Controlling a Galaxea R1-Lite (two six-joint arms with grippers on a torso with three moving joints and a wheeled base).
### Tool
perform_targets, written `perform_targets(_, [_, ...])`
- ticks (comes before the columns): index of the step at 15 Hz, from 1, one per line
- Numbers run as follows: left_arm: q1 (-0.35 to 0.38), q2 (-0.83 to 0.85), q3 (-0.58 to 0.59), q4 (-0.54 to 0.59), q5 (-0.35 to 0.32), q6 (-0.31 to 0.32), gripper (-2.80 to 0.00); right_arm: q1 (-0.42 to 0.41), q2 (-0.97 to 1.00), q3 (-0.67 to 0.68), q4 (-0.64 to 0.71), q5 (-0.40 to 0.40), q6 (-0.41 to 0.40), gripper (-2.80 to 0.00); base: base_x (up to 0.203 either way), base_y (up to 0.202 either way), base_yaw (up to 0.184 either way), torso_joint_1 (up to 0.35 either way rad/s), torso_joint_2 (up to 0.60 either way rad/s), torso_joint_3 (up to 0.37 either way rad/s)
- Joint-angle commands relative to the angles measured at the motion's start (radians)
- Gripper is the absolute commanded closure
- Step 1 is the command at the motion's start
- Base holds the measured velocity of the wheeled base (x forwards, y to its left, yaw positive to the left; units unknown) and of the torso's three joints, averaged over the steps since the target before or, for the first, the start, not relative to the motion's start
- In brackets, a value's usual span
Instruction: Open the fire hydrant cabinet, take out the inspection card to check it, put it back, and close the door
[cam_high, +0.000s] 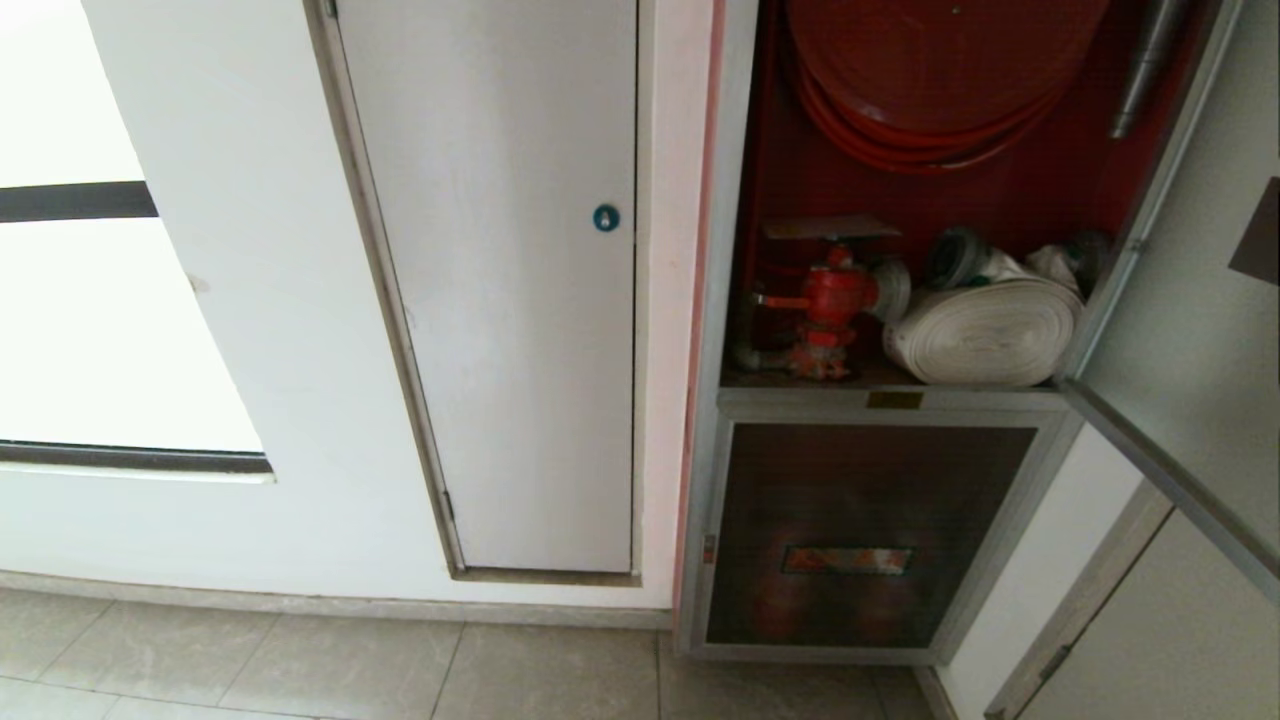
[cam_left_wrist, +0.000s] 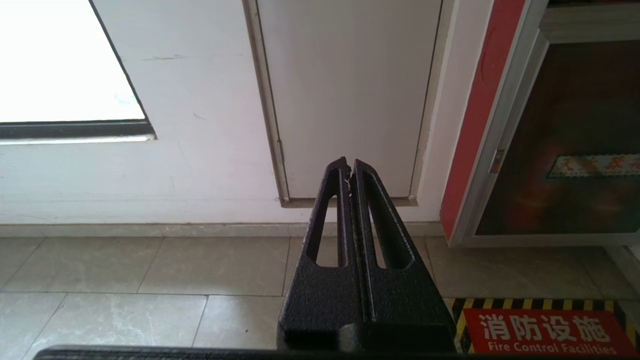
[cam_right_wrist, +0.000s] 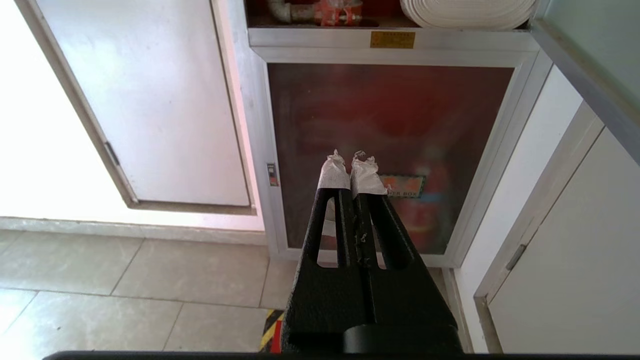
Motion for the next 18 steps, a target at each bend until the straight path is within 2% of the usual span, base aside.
perform_targets(1, [0.000,0.000,0.000,0.000,0.000,0.000,0.00,0.000,0.001,-0.014,0.002,0.001,0.001,0.00,0.000,0.000,0.000,0.000,0.00,0.000])
perform_targets(5, [0.000,0.000,0.000,0.000,0.000,0.000,0.00,0.000,0.098,-0.172,0.034,-0.008,0.003,0.00,0.000,0.000,0.000,0.000,0.00,0.000])
perform_targets(9, [0.000,0.000,0.000,0.000,0.000,0.000,0.00,0.000,0.291,-0.320,0.028,-0.104,0.000,0.00,0.000,0.000,0.000,0.000,0.00,0.000])
perform_targets(13, [0.000,0.000,0.000,0.000,0.000,0.000,0.00,-0.001,0.471,-0.404,-0.072,-0.291,-0.003,0.00,0.000,0.000,0.000,0.000,0.00,0.000])
perform_targets(18, [0.000,0.000,0.000,0.000,0.000,0.000,0.00,-0.005,0.586,-0.433,-0.246,-0.602,-0.086,0.00,0.000,0.000,0.000,0.000,0.00,0.000])
